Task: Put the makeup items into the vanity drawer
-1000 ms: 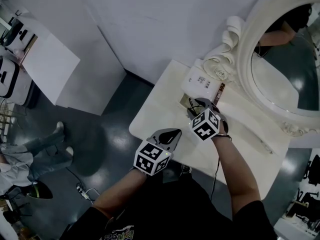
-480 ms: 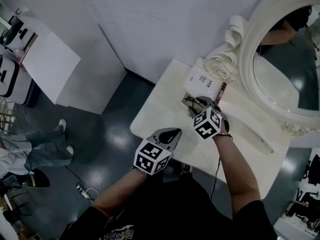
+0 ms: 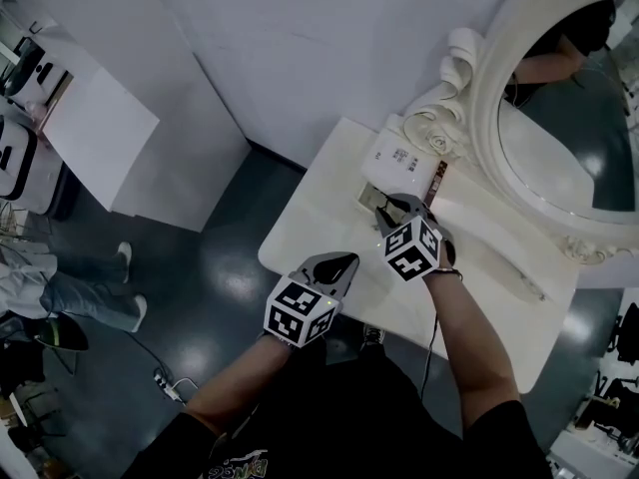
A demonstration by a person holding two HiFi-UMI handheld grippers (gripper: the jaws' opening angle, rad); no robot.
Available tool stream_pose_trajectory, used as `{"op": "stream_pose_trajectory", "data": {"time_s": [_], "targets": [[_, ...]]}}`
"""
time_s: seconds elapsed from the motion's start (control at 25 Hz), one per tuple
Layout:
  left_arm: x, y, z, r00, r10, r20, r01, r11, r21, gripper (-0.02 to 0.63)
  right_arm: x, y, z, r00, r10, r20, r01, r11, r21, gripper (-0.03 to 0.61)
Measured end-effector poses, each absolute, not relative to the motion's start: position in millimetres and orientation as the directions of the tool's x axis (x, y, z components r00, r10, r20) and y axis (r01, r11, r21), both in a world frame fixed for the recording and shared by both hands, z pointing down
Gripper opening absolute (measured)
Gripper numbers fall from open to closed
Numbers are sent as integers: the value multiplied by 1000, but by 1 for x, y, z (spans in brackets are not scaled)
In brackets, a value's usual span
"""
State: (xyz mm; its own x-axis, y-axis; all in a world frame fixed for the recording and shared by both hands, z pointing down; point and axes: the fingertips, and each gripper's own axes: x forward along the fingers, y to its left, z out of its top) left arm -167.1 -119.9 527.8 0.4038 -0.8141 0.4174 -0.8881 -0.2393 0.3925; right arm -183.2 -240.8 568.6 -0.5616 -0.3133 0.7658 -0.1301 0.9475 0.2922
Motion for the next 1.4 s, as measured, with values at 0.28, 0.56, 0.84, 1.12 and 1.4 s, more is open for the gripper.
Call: {"op": "stream_pose_trajectory", "data": {"time_s": [0.28, 0.56, 0.84, 1.12, 1.4], "targets": [[-169, -120, 523, 405, -819, 406, -889, -248, 385, 5, -174, -231, 554, -601, -327, 729, -210, 945, 250, 28], [-163, -108, 509, 431, -813, 391, -882, -288, 372, 5, -161, -203, 528, -645, -336, 686, -307, 936, 170, 28], [-155, -96, 505, 472, -793, 385, -867, -340, 364, 5, -144, -174, 512, -671, -377, 638, -405, 908, 111, 28], [-143, -72, 495, 536, -753, 382, -837, -419, 351, 4, -119, -145, 497, -662, -456, 594, -515, 853, 81, 28], [-135, -58, 494, 594, -705, 388, -802, -483, 351, 5, -91, -116, 495, -631, -524, 572, -612, 789, 48, 28]]}}
